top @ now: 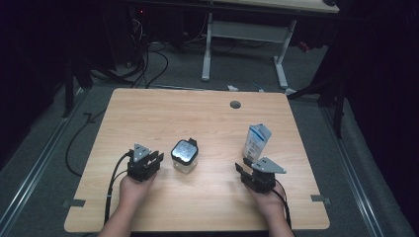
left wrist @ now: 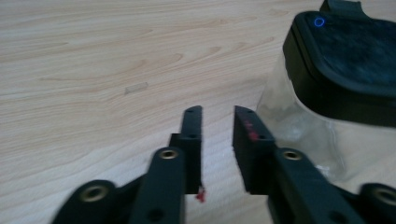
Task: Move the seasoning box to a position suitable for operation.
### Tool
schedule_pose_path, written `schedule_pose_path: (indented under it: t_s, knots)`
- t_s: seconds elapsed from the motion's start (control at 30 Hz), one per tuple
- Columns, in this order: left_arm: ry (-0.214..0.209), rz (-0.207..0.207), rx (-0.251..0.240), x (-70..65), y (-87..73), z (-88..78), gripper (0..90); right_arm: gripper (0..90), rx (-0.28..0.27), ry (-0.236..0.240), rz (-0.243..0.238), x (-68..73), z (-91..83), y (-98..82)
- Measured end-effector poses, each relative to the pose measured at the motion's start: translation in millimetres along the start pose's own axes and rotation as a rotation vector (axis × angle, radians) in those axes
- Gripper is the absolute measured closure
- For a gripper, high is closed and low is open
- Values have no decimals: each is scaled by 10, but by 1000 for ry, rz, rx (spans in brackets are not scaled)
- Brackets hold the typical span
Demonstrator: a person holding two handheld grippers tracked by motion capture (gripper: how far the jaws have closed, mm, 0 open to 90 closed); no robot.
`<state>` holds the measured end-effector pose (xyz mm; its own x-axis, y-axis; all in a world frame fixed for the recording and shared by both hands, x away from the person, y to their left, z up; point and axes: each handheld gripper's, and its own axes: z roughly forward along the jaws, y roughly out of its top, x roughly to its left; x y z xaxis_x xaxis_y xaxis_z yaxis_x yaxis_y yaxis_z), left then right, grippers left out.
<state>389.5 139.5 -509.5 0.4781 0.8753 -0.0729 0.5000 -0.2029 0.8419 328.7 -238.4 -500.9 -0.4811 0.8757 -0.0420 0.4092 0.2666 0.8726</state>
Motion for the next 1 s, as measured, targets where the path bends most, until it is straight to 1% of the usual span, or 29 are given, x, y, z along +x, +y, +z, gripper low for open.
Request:
schedule_pose_path:
  t_s: [0.03,0.07,0.1,0.13,0.17,0.2,0.23,0.27,0.3,0.4,0.47,0.53,0.63,0.67,0.73,0.87,0.9,0.93,0.97,1.0]
  knots:
    - [3,4,-7,-2,14,27,815,653,-6,-3,2,2,0,0]
    - [3,4,-7,-2,14,27,843,653,-6,-3,2,2,0,0]
    - [-5,0,-10,-6,28,49,859,699,1,4,2,16,14,8]
    - [-30,-5,-20,-38,40,79,878,722,8,7,-6,31,23,9]
    - [-30,-5,-20,-38,40,79,892,722,8,7,-6,31,23,9]
    - [-40,-5,-22,-82,45,104,900,764,14,11,-22,71,40,2]
    - [-40,-5,-22,-82,45,104,900,782,20,17,-26,88,51,-4]
    - [-50,-2,-25,-103,47,114,900,782,20,17,-26,88,51,-4]
    - [-65,10,-37,-144,50,120,900,796,36,18,-43,121,76,-11]
    - [-76,10,-44,-170,55,115,900,799,38,18,-53,137,91,-3]
    - [-75,2,-47,-195,47,95,900,796,27,19,-51,146,95,7]
    - [-76,-3,-47,-206,35,81,900,792,33,12,-53,151,100,3]
    - [-85,0,-48,-226,24,64,900,790,38,12,-54,155,102,0]
    - [-86,10,-52,-262,8,44,900,785,39,11,-55,157,107,-2]
    - [-88,10,-56,-278,-1,36,900,778,42,10,-59,155,110,-5]
    - [-100,16,-61,-357,-37,9,900,774,47,14,-56,149,117,-16]
    - [-100,16,-61,-357,-37,9,900,772,48,14,-57,147,118,-18]
    - [-104,17,-63,-375,-44,7,900,772,48,14,-57,147,118,-18]
    - [-116,22,-63,-416,-55,-1,900,770,49,15,-53,146,122,-22]
    - [-116,22,-63,-416,-55,-1,900,770,49,15,-53,146,122,-22]
